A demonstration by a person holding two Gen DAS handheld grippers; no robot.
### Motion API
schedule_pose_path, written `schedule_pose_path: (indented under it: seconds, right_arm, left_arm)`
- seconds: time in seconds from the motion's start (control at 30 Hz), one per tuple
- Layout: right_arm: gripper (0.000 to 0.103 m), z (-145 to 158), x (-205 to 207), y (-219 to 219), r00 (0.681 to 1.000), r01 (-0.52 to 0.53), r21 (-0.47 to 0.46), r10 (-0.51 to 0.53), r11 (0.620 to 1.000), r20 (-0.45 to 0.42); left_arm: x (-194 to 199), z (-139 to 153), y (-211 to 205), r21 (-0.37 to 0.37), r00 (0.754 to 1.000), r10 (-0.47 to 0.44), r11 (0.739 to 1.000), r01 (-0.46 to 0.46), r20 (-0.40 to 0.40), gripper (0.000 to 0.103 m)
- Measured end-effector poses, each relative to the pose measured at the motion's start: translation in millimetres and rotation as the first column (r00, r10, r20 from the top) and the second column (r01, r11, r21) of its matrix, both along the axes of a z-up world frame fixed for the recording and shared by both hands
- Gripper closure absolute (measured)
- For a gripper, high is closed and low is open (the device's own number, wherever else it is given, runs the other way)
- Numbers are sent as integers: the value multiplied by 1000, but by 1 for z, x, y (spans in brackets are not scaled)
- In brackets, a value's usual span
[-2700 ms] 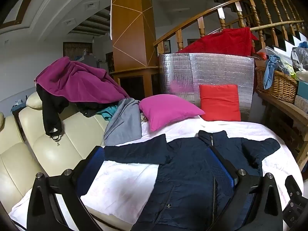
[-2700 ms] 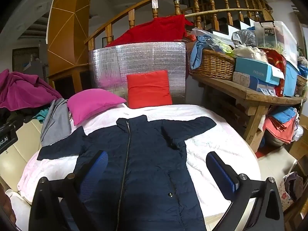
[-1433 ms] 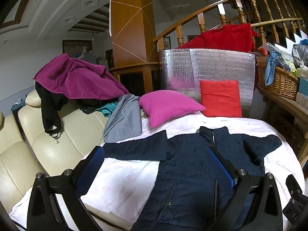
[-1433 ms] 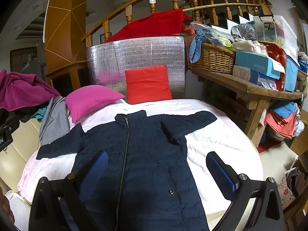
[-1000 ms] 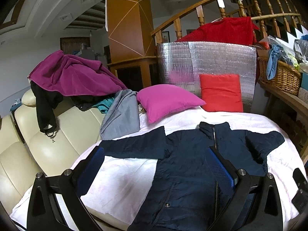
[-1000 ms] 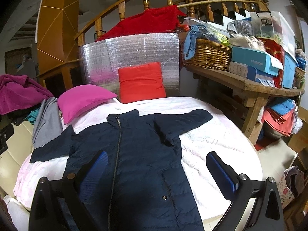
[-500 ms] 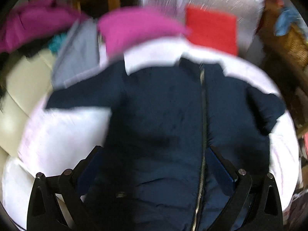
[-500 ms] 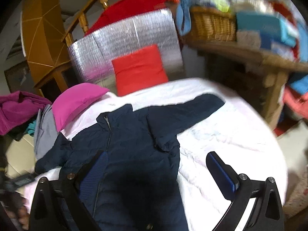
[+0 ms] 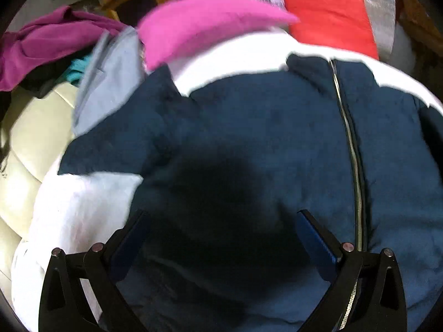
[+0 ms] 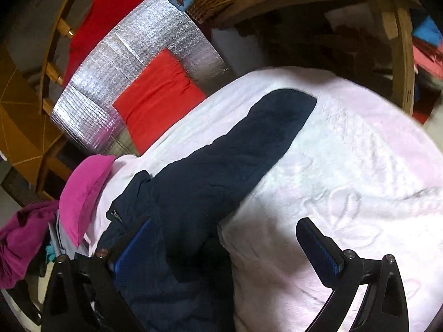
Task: Fold large clothes
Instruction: 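Grasp the jacket sleeve with the right gripper and lift it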
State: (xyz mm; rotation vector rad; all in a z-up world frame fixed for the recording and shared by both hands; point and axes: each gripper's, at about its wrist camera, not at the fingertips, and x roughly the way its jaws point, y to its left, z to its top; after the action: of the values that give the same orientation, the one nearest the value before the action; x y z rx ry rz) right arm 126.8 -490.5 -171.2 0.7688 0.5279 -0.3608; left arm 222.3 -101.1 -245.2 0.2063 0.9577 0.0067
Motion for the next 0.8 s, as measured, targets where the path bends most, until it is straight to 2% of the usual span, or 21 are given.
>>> schedule_pose_path:
  seconds: [0.03,0.2,0.3,0.47,0.6,0.73,0.8]
  right_arm:
    - [7,-4,3,4,1000,-5,8,5,1000,7]
    - [20,-18,23,-2,1000,5,53,-6,999,15]
    - [22,-24,32,-26,997,67,103,-69,992,18]
    - [29,-39,42,-59,992,124,181,-129,976,15]
    - [30,-50,52,-86,984,172,244,-180,954,11]
    - [36,-56,66,-112,971,224,282,-238,933,14]
    - [42,-62,72,-128,965,242,321,-263,916,23]
  left_arm:
    - [0,-2,-1,-12,1000,-24,1000,23,-18,0]
    - [-1,-24,-8,49,995,-83,995,86,-61,0]
    - [-2,-26,-1,2,996,-66,998,66,-55,0]
    - [0,-28,-2,-2,997,-52,999,52,-57,0]
    - [6,-33,5,-27,997,-37,999,35,-67,0]
    - [9,-37,12,-47,998,-26,999,23,-66,0]
    - [13,-37,9,-48,997,-16,999,13,-78,0]
